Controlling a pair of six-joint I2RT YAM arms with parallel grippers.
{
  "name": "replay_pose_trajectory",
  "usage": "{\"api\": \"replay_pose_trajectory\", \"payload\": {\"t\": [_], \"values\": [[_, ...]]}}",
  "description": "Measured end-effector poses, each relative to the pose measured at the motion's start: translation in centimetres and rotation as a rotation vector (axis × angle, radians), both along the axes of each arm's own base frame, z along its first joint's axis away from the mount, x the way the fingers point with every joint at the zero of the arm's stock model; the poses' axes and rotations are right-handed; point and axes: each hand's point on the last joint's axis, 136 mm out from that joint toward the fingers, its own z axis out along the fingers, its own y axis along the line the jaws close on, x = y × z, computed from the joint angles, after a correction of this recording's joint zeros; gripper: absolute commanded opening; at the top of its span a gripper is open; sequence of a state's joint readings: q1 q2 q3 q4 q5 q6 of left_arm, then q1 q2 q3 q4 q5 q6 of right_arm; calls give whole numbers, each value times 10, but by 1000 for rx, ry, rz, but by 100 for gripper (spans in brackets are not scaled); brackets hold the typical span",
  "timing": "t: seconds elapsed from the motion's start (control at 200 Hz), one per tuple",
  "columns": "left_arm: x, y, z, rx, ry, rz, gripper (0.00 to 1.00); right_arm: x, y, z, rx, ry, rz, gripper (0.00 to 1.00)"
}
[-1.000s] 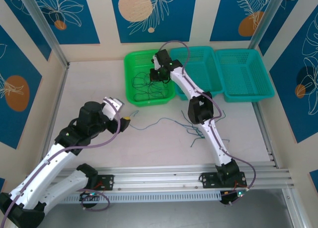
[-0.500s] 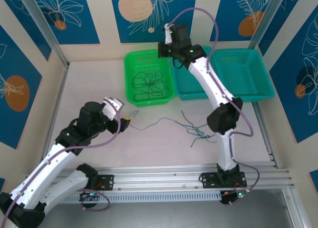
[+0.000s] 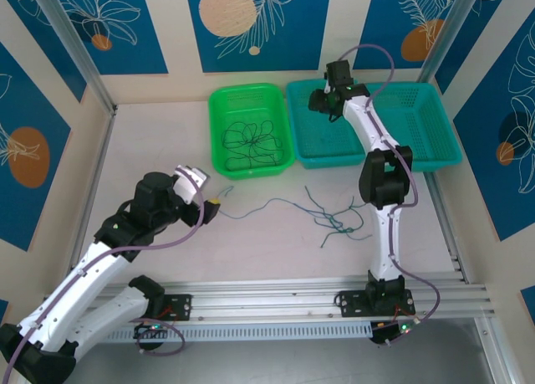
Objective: Untangle the cables
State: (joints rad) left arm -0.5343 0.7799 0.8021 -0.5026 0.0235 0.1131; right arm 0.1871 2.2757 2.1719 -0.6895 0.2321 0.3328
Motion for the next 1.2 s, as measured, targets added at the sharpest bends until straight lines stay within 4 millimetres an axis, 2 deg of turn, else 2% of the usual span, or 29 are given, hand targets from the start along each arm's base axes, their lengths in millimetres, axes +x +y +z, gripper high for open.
{"api": "replay_pose_trajectory", "payload": {"t": [0.07,0.135,0.18,0.23,0.305,0.35,0.39,0.43,0.475,0.535,0.645,0.72,0.77,0.97,1.015,1.045,1.135,1.2], "values": [[1,-2,2,-31,7,13,82,-20,6,-5,15,29,15,70],[3,-3,5,-87,22,45,74,-53,14,7,44,33,42,68],[5,-4,4,-148,49,87,71,-78,18,28,67,3,60,67],[6,-4,-2,-199,87,131,70,-108,23,61,98,-57,86,67],[7,-2,-26,-260,183,216,67,-152,32,115,143,-193,132,66],[7,1,-47,-289,259,284,65,-183,37,144,172,-273,164,66],[6,3,-67,-301,322,340,63,-207,43,160,202,-326,193,66],[5,7,-85,-307,376,397,61,-229,48,164,226,-344,220,66],[3,12,-103,-307,425,458,61,-252,55,161,247,-343,253,66],[4,18,-122,-308,459,534,62,-276,64,145,271,-309,284,66],[16,19,-141,-292,426,557,64,-309,75,94,272,-186,321,66],[28,17,-152,-261,396,547,64,-325,77,72,261,-122,338,66],[37,15,-159,-240,387,541,65,-330,77,68,259,-108,343,66],[78,4,-187,-199,428,550,62,-332,78,79,273,-143,350,66],[84,0,-191,-206,430,547,56,-332,79,79,273,-144,349,66],[88,-2,-195,-208,432,546,47,-332,79,79,273,-144,349,66],[92,-5,-207,-223,456,552,0,-331,79,79,272,-143,349,66],[93,-6,-211,-230,468,547,0,-330,80,77,271,-140,350,66]]}}
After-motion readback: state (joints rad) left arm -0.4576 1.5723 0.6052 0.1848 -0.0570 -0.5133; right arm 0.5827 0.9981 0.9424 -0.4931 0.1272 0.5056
